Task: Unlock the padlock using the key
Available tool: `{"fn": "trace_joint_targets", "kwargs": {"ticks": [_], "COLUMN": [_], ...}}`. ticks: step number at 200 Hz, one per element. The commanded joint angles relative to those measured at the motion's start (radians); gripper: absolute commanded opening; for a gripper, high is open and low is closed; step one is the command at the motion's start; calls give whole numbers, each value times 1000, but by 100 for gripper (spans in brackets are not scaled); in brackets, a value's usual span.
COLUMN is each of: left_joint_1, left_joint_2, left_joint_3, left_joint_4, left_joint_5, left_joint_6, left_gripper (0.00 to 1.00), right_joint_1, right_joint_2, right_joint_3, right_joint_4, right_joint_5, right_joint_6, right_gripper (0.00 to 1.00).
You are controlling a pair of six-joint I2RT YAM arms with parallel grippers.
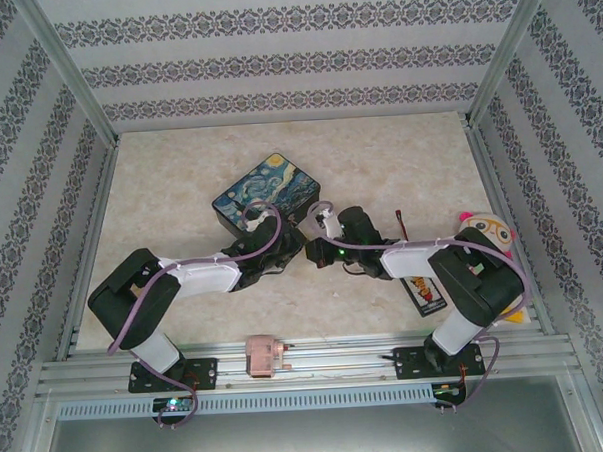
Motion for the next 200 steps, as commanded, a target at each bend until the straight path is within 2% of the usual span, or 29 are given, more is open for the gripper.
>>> {"fn": "trace_joint_targets", "kwargs": {"ticks": [1, 22, 79, 121, 130, 200], "left_joint_1": [-16, -16, -14, -16, -16, -16], "left_joint_2": [-11, -28, -99, -121, -126, -205], "left_joint_3": [-26, -27, -9, 19, 29, 19], "left_joint_4": [26, 12, -80, -115, -128, -193], "left_joint_5": [66, 48, -33, -67, -70, -154], "left_joint_6": [-2, 7, 69, 120, 132, 189], "left_gripper": [13, 28, 56, 89, 100, 99], "right_joint_1": [-50, -51, -46, -40, -38, -27], "right_joint_2": [17, 13, -7, -9, -7, 26], "right_joint_3": [-5, -9, -22, -14, -8, 7], "right_joint_4": [131, 126, 107, 96, 92, 47], "right_joint_5": [22, 29, 43, 57, 61, 120], "right_joint_6": [95, 91, 71, 65, 66, 98], "right_gripper": [0, 0, 0, 0, 0, 0]}}
